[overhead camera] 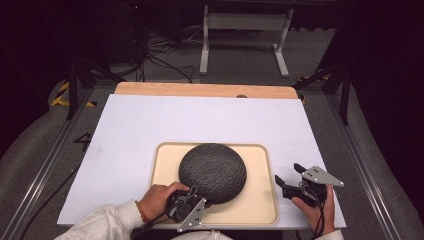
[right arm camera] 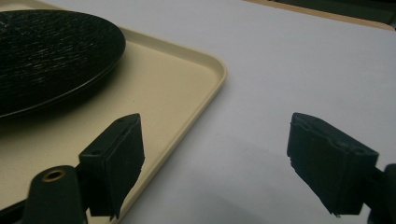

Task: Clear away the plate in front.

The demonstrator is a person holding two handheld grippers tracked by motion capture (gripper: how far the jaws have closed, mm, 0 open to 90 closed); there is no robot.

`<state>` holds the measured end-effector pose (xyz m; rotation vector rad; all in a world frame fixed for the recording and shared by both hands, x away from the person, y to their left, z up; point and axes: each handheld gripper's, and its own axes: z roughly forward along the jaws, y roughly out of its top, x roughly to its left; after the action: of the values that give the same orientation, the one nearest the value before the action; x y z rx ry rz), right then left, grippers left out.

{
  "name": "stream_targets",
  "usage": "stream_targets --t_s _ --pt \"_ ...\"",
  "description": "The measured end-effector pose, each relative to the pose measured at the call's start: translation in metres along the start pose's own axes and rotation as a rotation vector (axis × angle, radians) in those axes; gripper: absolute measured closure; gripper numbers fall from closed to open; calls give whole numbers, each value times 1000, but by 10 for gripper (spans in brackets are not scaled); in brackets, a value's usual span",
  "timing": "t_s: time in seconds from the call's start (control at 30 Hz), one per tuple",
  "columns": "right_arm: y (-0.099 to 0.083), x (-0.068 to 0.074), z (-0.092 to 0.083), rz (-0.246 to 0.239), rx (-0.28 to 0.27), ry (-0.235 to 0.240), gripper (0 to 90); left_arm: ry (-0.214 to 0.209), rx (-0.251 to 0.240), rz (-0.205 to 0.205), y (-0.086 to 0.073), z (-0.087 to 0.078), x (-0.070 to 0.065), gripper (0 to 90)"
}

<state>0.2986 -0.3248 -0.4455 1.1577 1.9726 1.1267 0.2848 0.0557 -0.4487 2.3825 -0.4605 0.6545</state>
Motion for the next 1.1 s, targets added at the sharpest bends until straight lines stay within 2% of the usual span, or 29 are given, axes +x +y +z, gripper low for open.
stream_targets --t_s 0.07,0.3,0.33,0.5,0.6,0.67,0.7,0.8,0.87,0.97,1.03,1.1 --pt "0 0 0 1 -1 -2 191 -6 12 2 0 3 -2 739" --pt "0 -1 -2 0 -20 -1 190 -17 4 -17 -1 3 -1 717" --pt "0 -1 -2 2 -18 -1 190 -18 -11 -33 -2 3 -2 731" --pt "0 -1 -2 -2 -18 1 189 -31 -25 -41 -2 1 0 718" --pt "0 0 -2 -3 -16 2 188 -46 -70 -76 -3 -5 3 695" --pt "0 0 -1 -9 -17 8 184 -42 -76 -79 -3 -8 4 672" --pt "0 1 -1 -15 -18 14 181 -35 -82 -64 -2 -8 4 667" --pt "1 5 -1 -47 -15 27 180 -21 -93 -71 -1 -11 4 656" --pt "1 7 1 -62 -9 31 180 -37 -117 -83 -2 -14 7 612" --pt "1 6 1 -59 -5 29 179 -8 -125 -95 -4 -19 13 587" --pt "0 5 1 -51 -7 25 178 16 -138 -126 -5 -21 15 548" --pt "0 5 1 -49 -8 23 178 28 -130 -122 -5 -22 17 534"
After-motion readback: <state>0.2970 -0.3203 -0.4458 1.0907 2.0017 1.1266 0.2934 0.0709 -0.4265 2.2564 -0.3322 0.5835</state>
